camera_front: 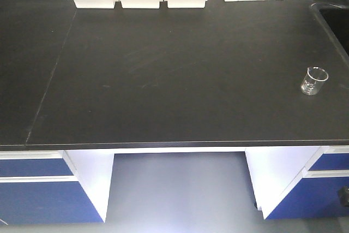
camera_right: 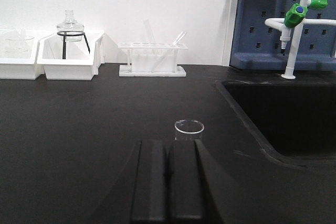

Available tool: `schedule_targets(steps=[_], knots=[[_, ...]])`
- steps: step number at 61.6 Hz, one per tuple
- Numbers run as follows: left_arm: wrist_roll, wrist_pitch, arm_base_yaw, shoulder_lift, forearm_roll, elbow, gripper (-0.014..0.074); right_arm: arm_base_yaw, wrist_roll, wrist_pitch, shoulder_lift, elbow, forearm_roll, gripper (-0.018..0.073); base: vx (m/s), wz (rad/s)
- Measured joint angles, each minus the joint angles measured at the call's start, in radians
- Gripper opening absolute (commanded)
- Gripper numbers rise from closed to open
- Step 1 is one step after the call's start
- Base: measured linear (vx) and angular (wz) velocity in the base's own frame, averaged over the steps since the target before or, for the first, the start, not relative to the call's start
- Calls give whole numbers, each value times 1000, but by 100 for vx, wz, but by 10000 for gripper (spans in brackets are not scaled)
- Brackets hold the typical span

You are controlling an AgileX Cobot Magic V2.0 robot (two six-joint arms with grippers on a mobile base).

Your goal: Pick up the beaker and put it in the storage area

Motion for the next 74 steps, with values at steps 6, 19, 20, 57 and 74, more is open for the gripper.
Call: schedule_targets(steps=[6, 19, 20, 57, 74], knots=[[0, 0, 0, 0, 0, 0, -8, 0, 0, 0, 0, 0, 0, -8, 0, 0], [0, 0, 0, 0, 0, 0, -8, 0, 0, 0, 0, 0, 0, -8, 0, 0], [0, 0, 0, 0, 0, 0, -8, 0, 0, 0, 0, 0, 0, -8, 0, 0], [0, 0, 0, 0, 0, 0, -8, 0, 0, 0, 0, 0, 0, -8, 0, 0], [0, 0, 0, 0, 0, 0, -8, 0, 0, -37, 0, 0, 2, -8, 0, 0]])
